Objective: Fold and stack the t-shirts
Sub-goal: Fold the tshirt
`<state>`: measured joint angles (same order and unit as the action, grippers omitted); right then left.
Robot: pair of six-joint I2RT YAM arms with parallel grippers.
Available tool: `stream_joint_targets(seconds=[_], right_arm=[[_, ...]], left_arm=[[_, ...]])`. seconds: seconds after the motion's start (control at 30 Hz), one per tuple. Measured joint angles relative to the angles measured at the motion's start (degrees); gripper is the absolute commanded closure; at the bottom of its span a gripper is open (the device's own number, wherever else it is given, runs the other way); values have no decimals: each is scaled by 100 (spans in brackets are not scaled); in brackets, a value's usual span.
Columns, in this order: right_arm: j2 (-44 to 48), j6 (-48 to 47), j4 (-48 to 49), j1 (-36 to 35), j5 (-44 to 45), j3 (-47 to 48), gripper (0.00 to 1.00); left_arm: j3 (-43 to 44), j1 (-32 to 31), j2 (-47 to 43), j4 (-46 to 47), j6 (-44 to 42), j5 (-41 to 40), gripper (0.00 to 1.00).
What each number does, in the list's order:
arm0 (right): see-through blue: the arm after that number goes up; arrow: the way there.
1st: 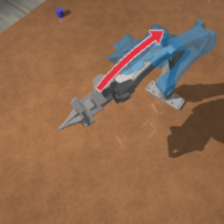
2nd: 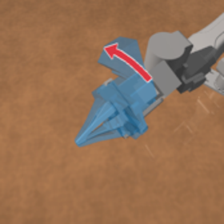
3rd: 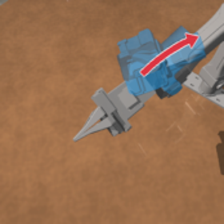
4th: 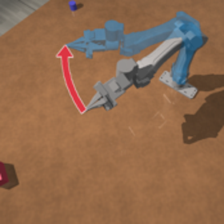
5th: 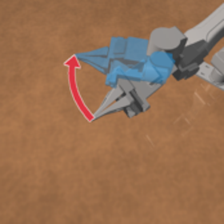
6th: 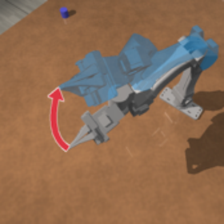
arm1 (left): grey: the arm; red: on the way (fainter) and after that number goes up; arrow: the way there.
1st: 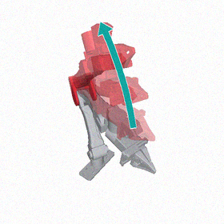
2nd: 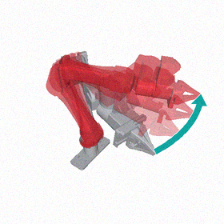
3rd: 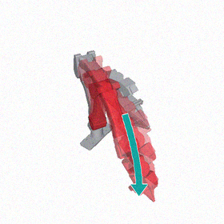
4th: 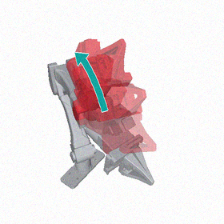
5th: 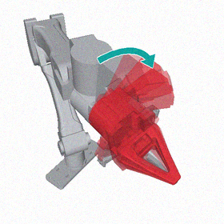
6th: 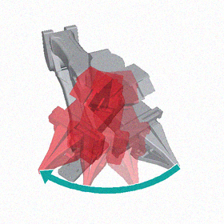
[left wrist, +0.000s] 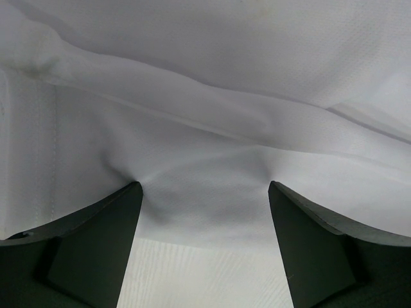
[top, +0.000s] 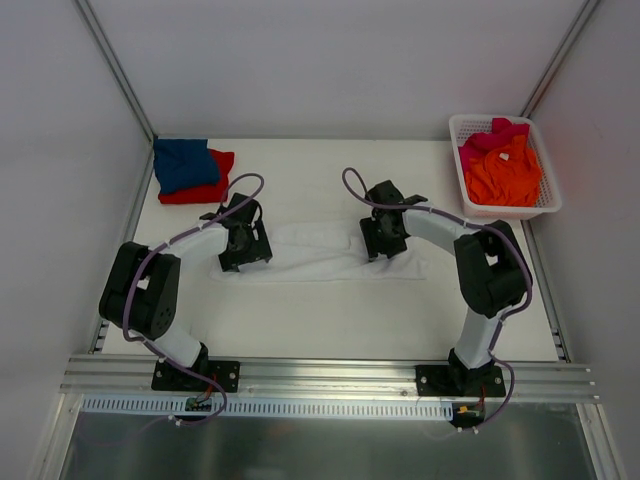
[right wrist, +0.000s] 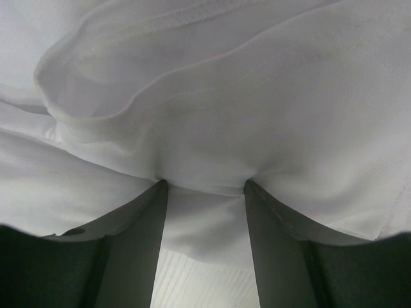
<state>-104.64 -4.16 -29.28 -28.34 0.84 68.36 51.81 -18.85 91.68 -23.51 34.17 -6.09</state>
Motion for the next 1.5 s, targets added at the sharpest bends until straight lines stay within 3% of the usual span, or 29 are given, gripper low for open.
stream_joint_targets(seconds=[0.43,0.87,1.23,1.5], right_arm=[[-787,-256,-428,76,0,1349,45],[-1718,-407,-704,365,-170,2734,45],[-1947,-452,-868,407,-326,2898,44],[-2581,-538,-1270,472,-424,3958,44]], left_arm=[[-529,-413,-446,398,789,-50,19],[-990,-1311,-780,822,1937,-273,19],[-909,-1462,-695,828,2225,-323,19],[-848,-1821,-566,920,2452,-361,19]])
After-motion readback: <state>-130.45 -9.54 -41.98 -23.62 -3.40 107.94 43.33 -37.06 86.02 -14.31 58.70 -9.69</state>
